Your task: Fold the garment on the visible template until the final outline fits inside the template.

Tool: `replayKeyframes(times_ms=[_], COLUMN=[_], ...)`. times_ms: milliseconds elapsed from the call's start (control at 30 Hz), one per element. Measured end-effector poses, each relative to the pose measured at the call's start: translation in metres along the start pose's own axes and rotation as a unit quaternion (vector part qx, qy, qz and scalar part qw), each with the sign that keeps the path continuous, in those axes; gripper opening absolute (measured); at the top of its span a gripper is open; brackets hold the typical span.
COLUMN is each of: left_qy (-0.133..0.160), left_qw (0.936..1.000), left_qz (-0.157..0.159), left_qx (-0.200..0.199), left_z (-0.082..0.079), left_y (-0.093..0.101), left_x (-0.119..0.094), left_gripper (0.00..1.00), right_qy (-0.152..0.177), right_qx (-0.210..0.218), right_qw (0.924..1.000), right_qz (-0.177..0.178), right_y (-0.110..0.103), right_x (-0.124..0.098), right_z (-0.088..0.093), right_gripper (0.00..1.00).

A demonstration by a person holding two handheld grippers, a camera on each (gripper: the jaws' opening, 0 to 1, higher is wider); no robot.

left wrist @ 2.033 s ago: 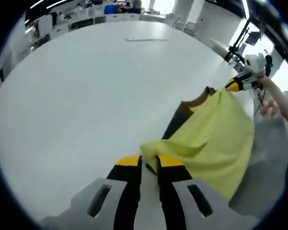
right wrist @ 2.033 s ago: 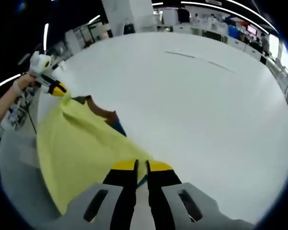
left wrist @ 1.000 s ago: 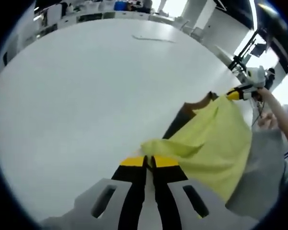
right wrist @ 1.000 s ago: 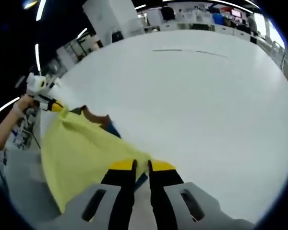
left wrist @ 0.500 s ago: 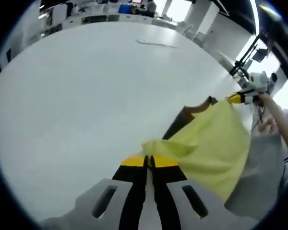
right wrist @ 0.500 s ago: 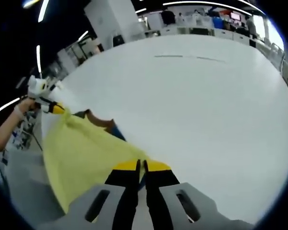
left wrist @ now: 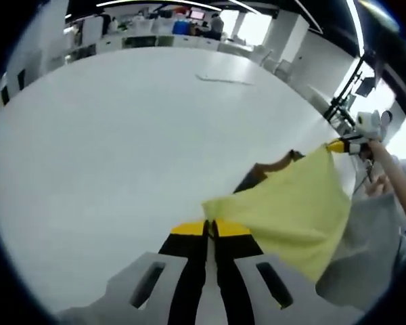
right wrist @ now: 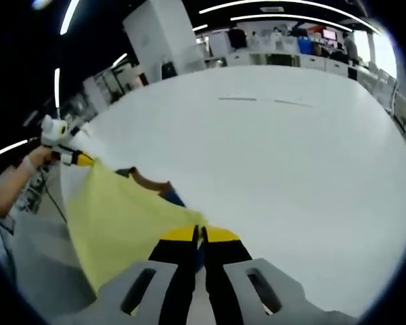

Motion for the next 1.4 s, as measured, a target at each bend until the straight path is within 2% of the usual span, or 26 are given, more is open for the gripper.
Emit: replayKeyframes(times_ms=[233, 400, 700, 800, 1167, 1400], left_qy=[0.025, 0.03, 0.014, -0.001, -0.014, -0.022], left_qw=[0.9997, 0.9995, 0.9998, 0.9995, 0.9993, 0.9989], left_qz=[-0.004, -0.005, -0.011, -0.016, -0.019, -0.023], left_qx=[0.003, 0.002, 0.014, 0.026, 0.03, 0.036], left_z=[-0.004, -0.007, -0.005, -0.002, 0.004, 0.009], left_y=[0.005, 0.001, -0.006, -0.007, -0.01, -0.01], left_x=[-0.008, -0.004, 0.013, 0.016, 0.026, 0.028], left_gripper=[0.0, 0.0, 0.0, 0.0, 0.0, 0.0], right_qy=[0.023, 0.032, 0.01, 0.002, -0.017, -0.035], right_qx=[-0.005, -0.006, -0.016, -0.016, -0.013, -0.037], right_qw=[0.9997, 0.9994, 0.9996, 0.9996, 0.9993, 0.998], right_qz=[0.007, 0.011, 0.022, 0.022, 0.03, 0.038], right_y=[0.0, 0.004, 0.015, 0.018, 0.027, 0.027], right_x=[-0.015, -0.013, 0.005, 0.01, 0.021, 0.025], right_z=[-0.009, -0.013, -0.004, 0.0, 0.01, 0.016], right_gripper=[0.03, 0.03, 0.03, 0.03, 0.04, 0.04])
Point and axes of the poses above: the point that each gripper's makers call its tool centre point, and the gripper's own axes: x roughly forward along the fingers, y roughly to its right, z roughly out of its underside, the point moved 6 cm from there along -x, roughly backward along the fingers, and after that the axes turned 13 degrees about y, right-handed, at the moved point
